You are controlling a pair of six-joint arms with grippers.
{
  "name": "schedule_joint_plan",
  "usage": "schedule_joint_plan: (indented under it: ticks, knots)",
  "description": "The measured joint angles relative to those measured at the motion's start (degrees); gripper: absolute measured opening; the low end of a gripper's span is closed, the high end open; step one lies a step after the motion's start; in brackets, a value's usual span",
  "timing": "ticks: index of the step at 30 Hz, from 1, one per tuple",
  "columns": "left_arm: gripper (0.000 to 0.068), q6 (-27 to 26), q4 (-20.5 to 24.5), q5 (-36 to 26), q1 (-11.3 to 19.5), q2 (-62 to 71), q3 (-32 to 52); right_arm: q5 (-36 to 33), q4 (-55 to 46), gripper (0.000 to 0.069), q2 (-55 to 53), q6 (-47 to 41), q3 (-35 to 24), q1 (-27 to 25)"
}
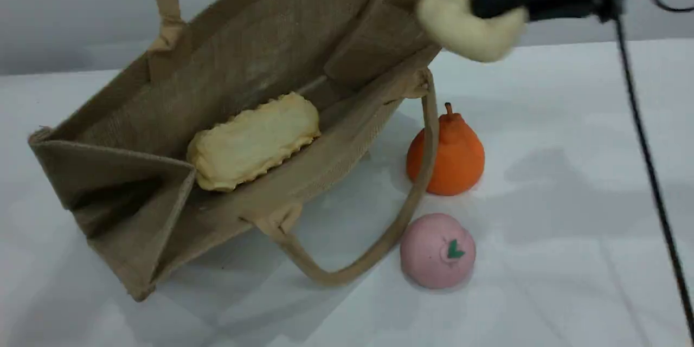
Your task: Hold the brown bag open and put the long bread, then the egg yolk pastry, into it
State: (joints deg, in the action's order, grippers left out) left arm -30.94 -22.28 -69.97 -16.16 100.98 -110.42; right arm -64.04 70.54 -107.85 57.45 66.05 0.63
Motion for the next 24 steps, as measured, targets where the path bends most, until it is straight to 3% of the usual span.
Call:
schedule_joint_plan:
  ticks: [5, 14, 19, 24]
  knots:
    - [0.0086, -0.03, -0.1, 0.0, 0.0, 0.0, 0.0, 6.41, 3.31, 0.0063, -0.05, -0.11, 0.0, 9.03]
    - [0.0086, -0.03, -0.31, 0.0, 0.0, 0.0, 0.0, 35.05, 11.36, 0.0058, -0.16, -0.41, -0.04, 23.45]
    - [0.0086, 0.03, -0.5, 0.0, 0.0, 0.0, 0.0, 49.19, 12.69, 0.0057, -0.16, 0.23, -0.04, 26.88]
    - [0.0086, 0.03, -0.59, 0.0, 0.0, 0.0, 0.0, 55.86, 12.58, 0.0074, -1.16, 0.23, 0.09, 26.87]
